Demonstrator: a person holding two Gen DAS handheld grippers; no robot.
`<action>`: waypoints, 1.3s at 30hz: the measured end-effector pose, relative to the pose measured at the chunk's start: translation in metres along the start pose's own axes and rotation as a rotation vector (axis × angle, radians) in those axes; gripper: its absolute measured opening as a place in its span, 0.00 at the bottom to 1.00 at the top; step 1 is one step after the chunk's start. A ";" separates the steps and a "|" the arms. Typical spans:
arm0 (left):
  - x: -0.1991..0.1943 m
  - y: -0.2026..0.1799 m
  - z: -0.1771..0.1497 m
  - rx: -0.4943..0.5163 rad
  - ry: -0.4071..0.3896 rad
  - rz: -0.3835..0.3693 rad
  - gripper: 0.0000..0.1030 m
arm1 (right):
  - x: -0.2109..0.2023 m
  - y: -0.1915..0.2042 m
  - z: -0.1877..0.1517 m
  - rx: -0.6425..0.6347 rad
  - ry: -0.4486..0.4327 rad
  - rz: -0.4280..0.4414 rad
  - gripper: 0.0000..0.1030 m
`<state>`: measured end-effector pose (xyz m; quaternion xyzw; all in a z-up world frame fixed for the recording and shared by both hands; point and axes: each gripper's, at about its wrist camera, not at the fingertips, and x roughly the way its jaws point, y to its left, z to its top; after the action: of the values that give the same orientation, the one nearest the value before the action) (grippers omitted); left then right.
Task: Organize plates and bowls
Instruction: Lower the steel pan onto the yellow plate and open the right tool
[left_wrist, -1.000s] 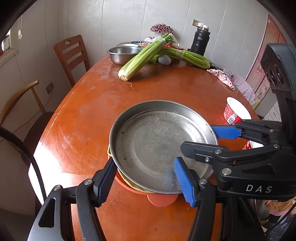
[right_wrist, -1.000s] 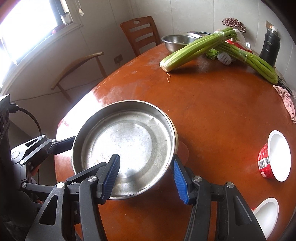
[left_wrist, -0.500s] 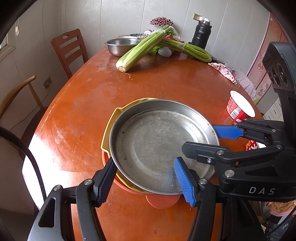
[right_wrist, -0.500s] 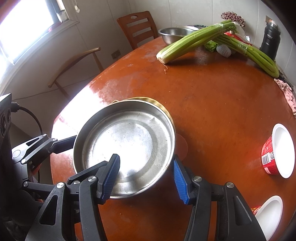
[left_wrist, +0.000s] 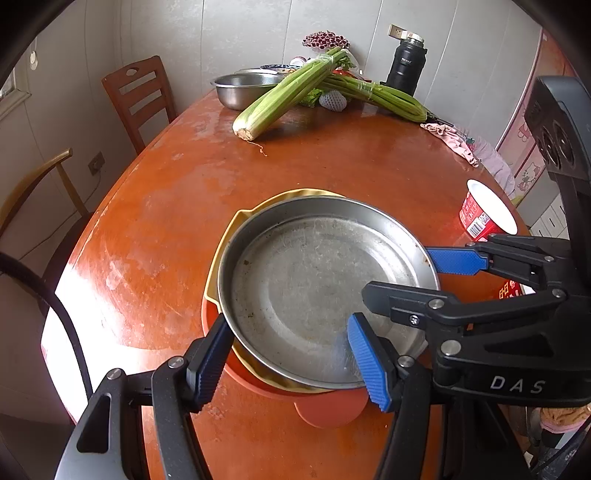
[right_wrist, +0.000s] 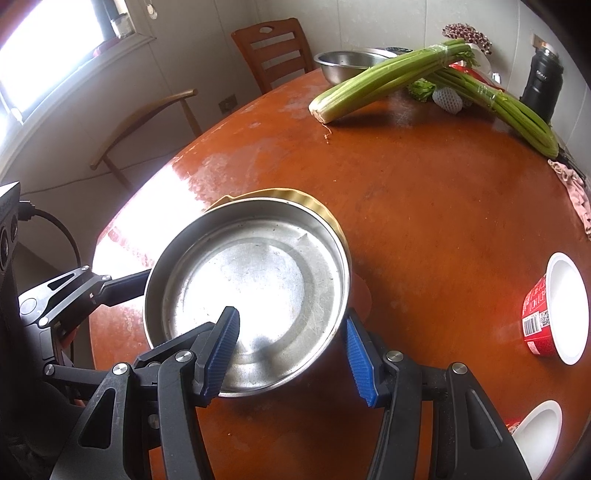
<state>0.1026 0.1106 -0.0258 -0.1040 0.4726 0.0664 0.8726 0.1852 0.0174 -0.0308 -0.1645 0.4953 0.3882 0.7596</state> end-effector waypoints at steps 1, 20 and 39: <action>0.000 0.000 0.000 0.001 0.000 0.001 0.61 | 0.000 0.000 0.000 0.000 0.001 0.000 0.57; -0.003 0.009 -0.001 -0.007 -0.021 0.014 0.62 | -0.006 0.001 0.001 -0.017 -0.016 -0.022 0.57; -0.029 0.042 -0.001 -0.106 -0.056 0.009 0.63 | -0.020 -0.016 -0.002 0.049 -0.027 -0.022 0.57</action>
<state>0.0768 0.1507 -0.0070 -0.1458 0.4442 0.0982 0.8785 0.1917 -0.0021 -0.0165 -0.1460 0.4923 0.3699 0.7743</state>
